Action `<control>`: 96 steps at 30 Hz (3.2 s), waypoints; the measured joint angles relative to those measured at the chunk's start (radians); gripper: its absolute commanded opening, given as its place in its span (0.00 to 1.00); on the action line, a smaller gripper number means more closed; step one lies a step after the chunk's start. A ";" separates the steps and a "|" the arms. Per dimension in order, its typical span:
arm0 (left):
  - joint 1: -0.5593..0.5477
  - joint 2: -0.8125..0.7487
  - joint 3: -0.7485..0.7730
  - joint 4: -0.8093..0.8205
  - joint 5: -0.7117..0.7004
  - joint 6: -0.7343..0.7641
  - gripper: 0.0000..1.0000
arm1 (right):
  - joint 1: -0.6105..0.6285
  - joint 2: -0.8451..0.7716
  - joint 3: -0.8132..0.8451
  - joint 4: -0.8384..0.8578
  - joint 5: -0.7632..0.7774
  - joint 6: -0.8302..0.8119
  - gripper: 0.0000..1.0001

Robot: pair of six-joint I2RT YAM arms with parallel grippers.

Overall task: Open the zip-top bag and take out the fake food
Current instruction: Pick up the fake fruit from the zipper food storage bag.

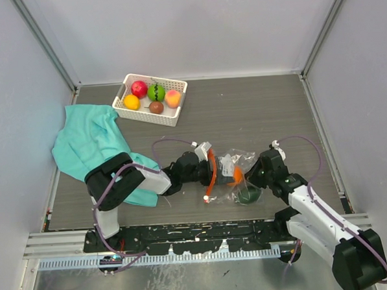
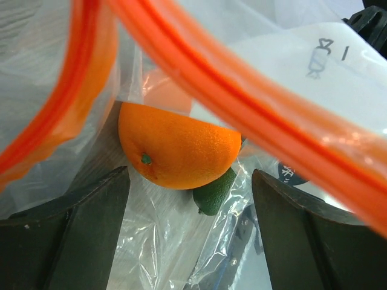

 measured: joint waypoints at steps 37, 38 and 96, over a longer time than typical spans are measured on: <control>0.122 0.010 0.381 -0.680 -0.132 0.471 0.74 | -0.134 0.231 0.052 0.345 -0.136 -0.173 0.30; 0.126 0.014 0.384 -0.689 -0.130 0.475 0.74 | -0.142 0.220 0.054 0.346 -0.139 -0.180 0.32; 0.181 -0.129 0.241 -0.725 0.061 0.388 0.86 | -0.084 0.633 0.100 0.775 -0.568 -0.151 0.27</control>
